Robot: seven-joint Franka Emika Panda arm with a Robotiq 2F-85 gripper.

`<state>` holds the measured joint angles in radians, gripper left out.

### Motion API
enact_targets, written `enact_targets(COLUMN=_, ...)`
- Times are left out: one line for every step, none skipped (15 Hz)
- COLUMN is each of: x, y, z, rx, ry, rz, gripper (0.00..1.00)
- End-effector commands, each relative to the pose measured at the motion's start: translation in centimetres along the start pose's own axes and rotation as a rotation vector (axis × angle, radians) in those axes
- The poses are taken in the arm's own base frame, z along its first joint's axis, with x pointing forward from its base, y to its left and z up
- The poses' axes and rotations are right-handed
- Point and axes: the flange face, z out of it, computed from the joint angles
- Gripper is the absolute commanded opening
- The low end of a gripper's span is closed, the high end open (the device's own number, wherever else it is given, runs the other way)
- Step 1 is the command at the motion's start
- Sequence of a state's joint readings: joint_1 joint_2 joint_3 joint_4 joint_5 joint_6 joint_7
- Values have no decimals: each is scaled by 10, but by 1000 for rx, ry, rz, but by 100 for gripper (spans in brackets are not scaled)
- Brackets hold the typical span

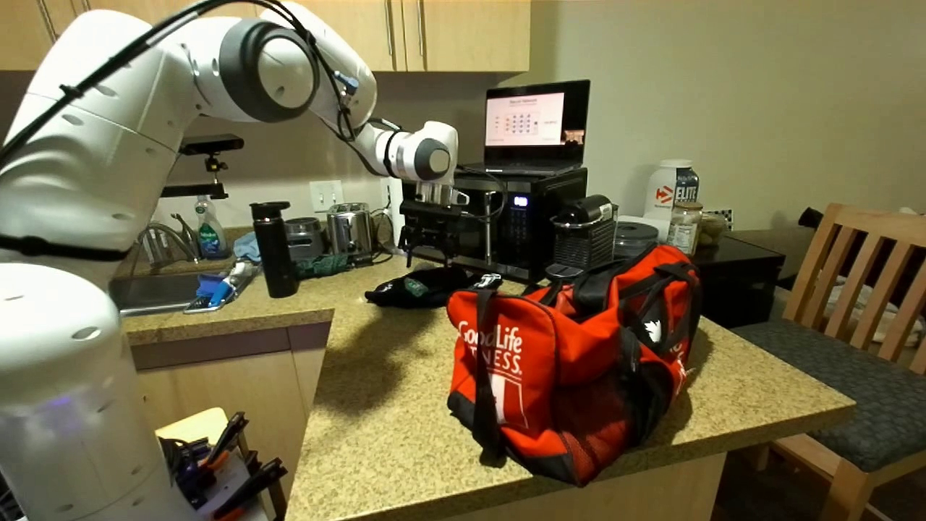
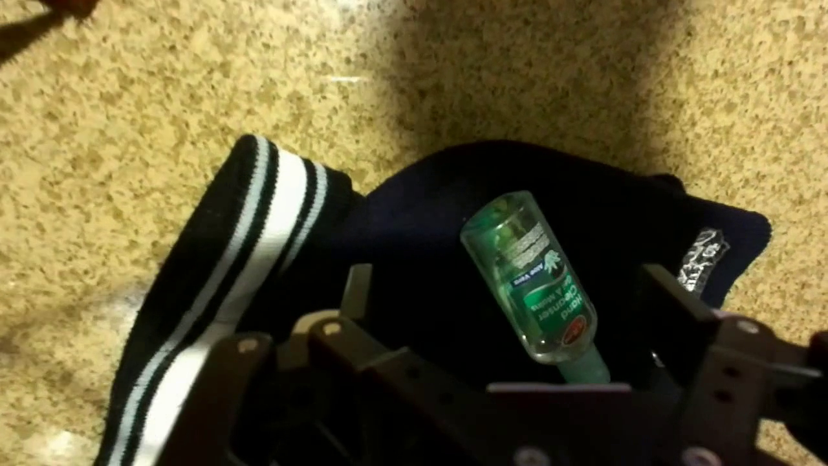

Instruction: Place the green bottle inside the red bag

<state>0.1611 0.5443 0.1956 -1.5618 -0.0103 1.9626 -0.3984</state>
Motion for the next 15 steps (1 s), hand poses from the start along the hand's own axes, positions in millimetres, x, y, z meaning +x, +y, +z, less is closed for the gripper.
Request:
enact_targets(x=17, y=7, z=8, rx=18, ry=-24, rz=-125, gripper=100)
enact_targets(x=20, y=8, z=10, rx=20, ry=-22, rz=-157, gripper=100)
enact_targets(x=23, y=9, z=11, rx=24, ry=-23, rz=-175, gripper=100)
enact_targets(x=27, y=9, z=12, rx=28, ry=-22, rz=-192, gripper=100)
enact_targets(x=30, y=9, z=13, rx=33, ry=-18, rz=-206, gripper=100)
enact_targets(x=33, y=9, z=13, rx=35, ry=-11, rz=-221, gripper=100)
enact_targets(x=35, y=9, z=13, rx=36, ry=-6, rz=-232, gripper=100)
enact_targets(x=38, y=8, z=13, rx=36, ry=-2, rz=-239, gripper=100)
enact_targets(x=39, y=5, z=13, rx=40, ry=-2, rz=-242, gripper=100)
enact_targets(x=39, y=3, z=16, rx=55, ry=-12, rz=-230, gripper=100)
enact_targets(x=39, y=0, z=18, rx=59, ry=-22, rz=-230, gripper=100)
enact_targets(x=38, y=-2, z=22, rx=74, ry=-35, rz=-227, gripper=100)
enact_targets(x=37, y=-3, z=25, rx=85, ry=-43, rz=-231, gripper=100)
enact_targets(x=36, y=-3, z=27, rx=94, ry=-53, rz=-229, gripper=100)
enact_targets(x=35, y=-5, z=28, rx=98, ry=-60, rz=-229, gripper=100)
